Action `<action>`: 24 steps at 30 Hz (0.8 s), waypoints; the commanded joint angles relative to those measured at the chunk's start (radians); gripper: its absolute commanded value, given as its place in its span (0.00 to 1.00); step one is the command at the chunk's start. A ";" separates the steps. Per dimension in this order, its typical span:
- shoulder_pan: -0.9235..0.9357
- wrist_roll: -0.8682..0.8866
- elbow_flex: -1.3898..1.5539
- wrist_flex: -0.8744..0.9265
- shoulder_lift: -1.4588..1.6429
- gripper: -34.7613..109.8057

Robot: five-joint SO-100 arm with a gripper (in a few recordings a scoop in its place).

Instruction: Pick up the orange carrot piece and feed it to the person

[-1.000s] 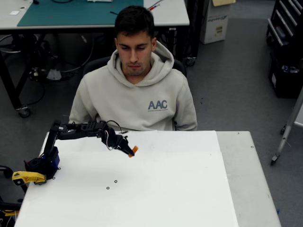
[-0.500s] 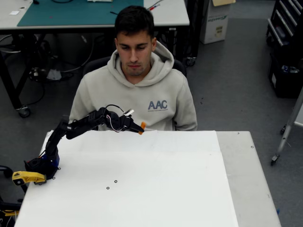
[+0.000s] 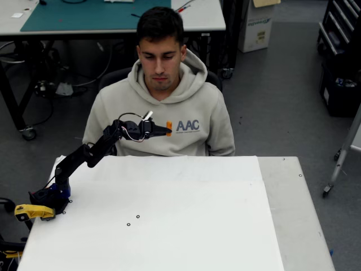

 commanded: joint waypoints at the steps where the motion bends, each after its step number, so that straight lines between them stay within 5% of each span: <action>1: -0.049 -0.008 -0.112 -0.077 0.021 0.22; 14: -0.163 -0.009 -0.106 -0.509 -0.103 0.22; 24: -0.225 -0.011 -0.104 -0.681 -0.109 0.22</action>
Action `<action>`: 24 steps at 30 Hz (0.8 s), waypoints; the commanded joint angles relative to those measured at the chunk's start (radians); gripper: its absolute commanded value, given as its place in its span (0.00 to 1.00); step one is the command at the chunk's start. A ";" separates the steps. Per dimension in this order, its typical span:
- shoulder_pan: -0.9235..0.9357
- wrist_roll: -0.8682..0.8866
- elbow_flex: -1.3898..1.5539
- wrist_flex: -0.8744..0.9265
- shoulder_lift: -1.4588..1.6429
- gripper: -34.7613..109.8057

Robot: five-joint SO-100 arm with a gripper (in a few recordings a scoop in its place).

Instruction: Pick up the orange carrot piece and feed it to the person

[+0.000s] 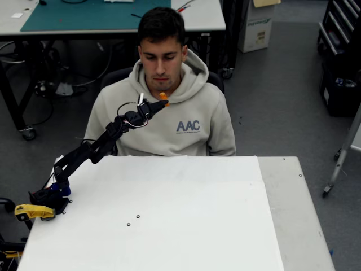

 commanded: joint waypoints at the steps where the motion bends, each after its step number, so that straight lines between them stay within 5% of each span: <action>1: -0.012 -0.011 -0.091 -0.054 0.054 0.22; 10: -0.104 -0.252 -0.091 -0.060 0.054 0.22; 24: -0.101 -0.267 -0.091 -0.060 0.054 0.22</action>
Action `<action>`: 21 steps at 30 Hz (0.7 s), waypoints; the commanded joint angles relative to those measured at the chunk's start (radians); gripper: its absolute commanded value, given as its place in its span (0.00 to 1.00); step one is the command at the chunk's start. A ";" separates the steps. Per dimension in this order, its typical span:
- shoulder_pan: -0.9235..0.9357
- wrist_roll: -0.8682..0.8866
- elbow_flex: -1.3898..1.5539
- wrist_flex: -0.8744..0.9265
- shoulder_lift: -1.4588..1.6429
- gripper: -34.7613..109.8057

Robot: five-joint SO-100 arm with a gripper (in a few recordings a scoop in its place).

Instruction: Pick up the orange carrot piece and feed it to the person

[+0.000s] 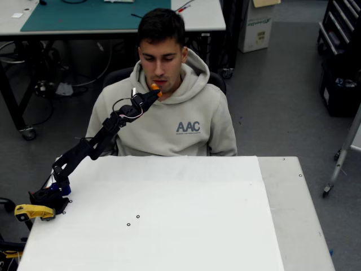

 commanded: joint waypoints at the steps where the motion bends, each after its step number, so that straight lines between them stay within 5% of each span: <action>1: 0.011 -0.012 -0.091 -0.023 0.054 0.22; 21: 0.000 -0.015 -0.089 -0.023 0.052 0.22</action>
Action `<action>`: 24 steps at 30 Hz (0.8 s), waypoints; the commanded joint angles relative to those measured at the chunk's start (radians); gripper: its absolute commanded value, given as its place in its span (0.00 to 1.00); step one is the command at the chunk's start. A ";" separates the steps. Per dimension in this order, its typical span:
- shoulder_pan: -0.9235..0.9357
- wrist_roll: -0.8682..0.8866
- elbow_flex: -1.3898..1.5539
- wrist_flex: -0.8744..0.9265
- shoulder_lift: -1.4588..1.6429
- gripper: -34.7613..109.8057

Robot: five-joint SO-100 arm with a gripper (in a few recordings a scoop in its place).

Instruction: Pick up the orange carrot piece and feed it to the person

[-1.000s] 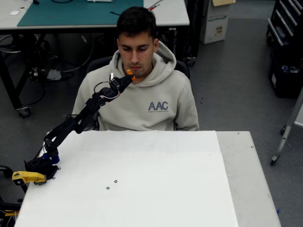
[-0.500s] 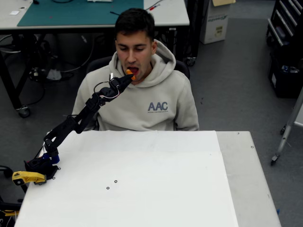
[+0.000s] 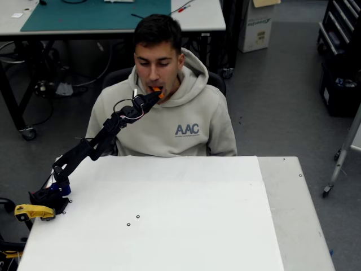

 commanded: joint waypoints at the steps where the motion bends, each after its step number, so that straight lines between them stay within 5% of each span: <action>1: -0.003 -0.018 -0.091 -0.023 0.054 0.22; 10: -0.043 -0.183 -0.091 -0.021 0.054 0.22; 24: -0.040 -0.195 -0.094 -0.015 0.069 0.24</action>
